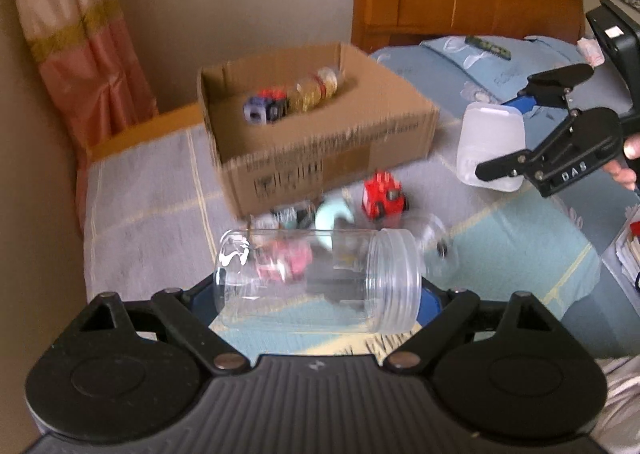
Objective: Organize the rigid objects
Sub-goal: 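Lower the clear cup into the box with left tool while right tool places the white container, then withdraw both open tools from the box toward the bed, then move right tool to the clear lidded container while left tool approaches the gray cat figurine, then grasp the clear lidded container with right tool while left tool grips the gray cat figurine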
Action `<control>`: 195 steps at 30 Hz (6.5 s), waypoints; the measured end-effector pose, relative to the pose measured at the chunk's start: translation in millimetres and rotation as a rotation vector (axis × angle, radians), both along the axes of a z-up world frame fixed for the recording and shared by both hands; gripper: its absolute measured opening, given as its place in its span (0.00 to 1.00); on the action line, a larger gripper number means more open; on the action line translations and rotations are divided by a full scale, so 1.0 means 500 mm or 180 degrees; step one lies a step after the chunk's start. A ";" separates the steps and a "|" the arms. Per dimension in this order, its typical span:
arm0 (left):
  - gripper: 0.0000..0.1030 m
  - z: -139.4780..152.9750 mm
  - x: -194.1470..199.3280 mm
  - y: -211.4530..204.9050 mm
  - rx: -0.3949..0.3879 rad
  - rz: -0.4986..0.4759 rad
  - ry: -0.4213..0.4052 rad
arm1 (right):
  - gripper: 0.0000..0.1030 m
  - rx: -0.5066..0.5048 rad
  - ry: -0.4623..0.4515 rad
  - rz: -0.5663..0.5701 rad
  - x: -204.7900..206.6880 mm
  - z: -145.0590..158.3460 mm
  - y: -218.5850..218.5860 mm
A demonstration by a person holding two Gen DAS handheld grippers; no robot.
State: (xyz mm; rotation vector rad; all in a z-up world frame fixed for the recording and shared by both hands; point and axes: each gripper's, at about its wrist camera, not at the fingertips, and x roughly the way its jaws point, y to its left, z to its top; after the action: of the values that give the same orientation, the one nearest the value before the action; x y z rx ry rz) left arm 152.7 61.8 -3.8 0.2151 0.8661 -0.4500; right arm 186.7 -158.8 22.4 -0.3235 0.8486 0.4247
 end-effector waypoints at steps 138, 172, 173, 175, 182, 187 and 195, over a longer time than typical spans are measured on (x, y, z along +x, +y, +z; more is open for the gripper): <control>0.99 -0.096 0.008 0.076 -0.0417 0.1047 -0.0181 | 1.00 0.0405 0.0123 -0.0594 -0.040 -0.205 0.061; 0.99 -0.128 -0.067 0.089 -0.0319 0.0465 0.0031 | 1.00 0.0373 -0.0081 -0.0321 -0.016 -0.214 0.077; 0.99 -0.136 -0.067 0.080 -0.0233 0.0428 0.0077 | 1.00 0.0374 -0.0083 -0.0321 -0.016 -0.215 0.077; 0.99 -0.155 -0.064 0.072 -0.0025 0.0351 0.0206 | 1.00 0.0376 -0.0087 -0.0319 -0.016 -0.215 0.077; 0.99 -0.176 -0.067 0.098 0.0224 0.0519 0.0264 | 1.00 0.0380 -0.0094 -0.0318 -0.017 -0.214 0.076; 0.99 -0.174 -0.049 0.134 0.0307 0.0779 0.0154 | 1.00 0.0382 -0.0097 -0.0317 -0.018 -0.214 0.077; 0.99 -0.174 -0.062 0.122 0.0316 0.0725 0.0197 | 1.00 0.0392 -0.0123 -0.0278 -0.021 -0.214 0.077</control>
State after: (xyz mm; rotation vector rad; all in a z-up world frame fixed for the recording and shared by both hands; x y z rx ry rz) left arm 121.9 122.7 -90.7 0.1916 0.9624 -0.2022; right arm 176.2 -120.4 -84.3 -0.1797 0.7922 0.3862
